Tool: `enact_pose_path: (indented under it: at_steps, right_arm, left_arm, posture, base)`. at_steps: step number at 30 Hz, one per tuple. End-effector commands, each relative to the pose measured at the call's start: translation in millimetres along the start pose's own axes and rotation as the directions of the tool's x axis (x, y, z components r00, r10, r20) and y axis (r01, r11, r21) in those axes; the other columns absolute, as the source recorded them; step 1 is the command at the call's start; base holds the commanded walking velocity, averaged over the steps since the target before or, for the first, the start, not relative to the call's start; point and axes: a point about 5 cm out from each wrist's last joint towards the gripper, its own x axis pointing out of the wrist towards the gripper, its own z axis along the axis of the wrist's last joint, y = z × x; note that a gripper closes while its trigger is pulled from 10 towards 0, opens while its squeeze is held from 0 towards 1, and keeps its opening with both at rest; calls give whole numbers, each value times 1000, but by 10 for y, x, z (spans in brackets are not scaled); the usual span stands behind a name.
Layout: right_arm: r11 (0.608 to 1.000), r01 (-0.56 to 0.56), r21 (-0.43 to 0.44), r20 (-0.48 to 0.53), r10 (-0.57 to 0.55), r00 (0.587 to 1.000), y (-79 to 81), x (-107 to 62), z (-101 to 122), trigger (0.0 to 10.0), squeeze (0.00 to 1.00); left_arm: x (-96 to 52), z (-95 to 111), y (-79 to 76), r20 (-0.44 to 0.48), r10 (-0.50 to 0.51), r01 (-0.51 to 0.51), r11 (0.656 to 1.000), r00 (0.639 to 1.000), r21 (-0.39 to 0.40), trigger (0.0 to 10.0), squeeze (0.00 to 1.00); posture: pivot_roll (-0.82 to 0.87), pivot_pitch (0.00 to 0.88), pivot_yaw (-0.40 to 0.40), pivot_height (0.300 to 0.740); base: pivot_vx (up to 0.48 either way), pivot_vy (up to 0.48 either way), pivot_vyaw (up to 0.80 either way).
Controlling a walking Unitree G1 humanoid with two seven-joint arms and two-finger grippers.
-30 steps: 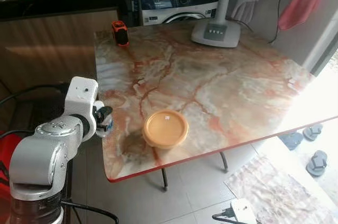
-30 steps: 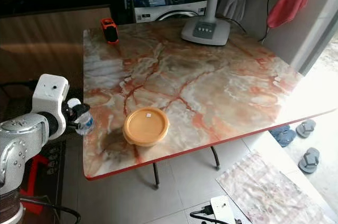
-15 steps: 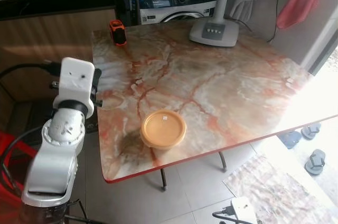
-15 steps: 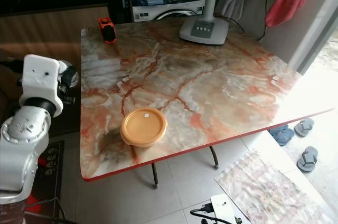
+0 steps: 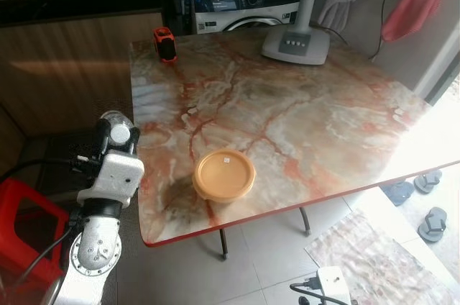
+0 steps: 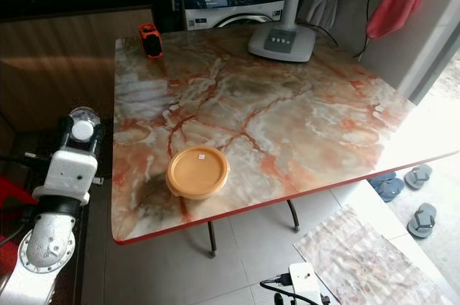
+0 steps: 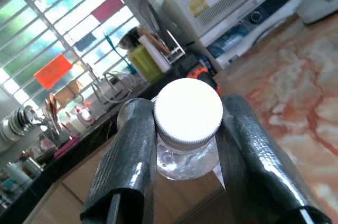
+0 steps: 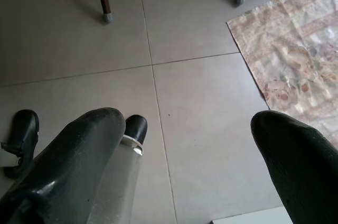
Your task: Restocking fridge
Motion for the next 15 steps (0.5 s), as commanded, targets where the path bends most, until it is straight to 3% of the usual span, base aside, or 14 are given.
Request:
enact_pose_path:
  at_steps: [1,9,15]
  right_arm:
    - [1000,7,22,2,-7,1000,4,-5,-23,10000,0]
    - [1000,0,30,19,-1,1000,14,-3,-5,10000,0]
    - [997,4,72,27,-6,1000,23,-5,-13,10000,0]
  left_arm:
    - [-32,-83,-10,-18,10,-10,1000,1000,15,10000,0]
    - [36,-69,-80,-2,63,-63,995,998,-77,10000,0]
    - [119,59,-123,75,38,-34,998,996,-61,10000,0]
  posture:
    - [120,0,-26,740]
    - [115,0,-25,740]
    - [110,0,-19,740]
  base:
    - [0,0,0]
    - [0,0,0]
    - [0,0,0]
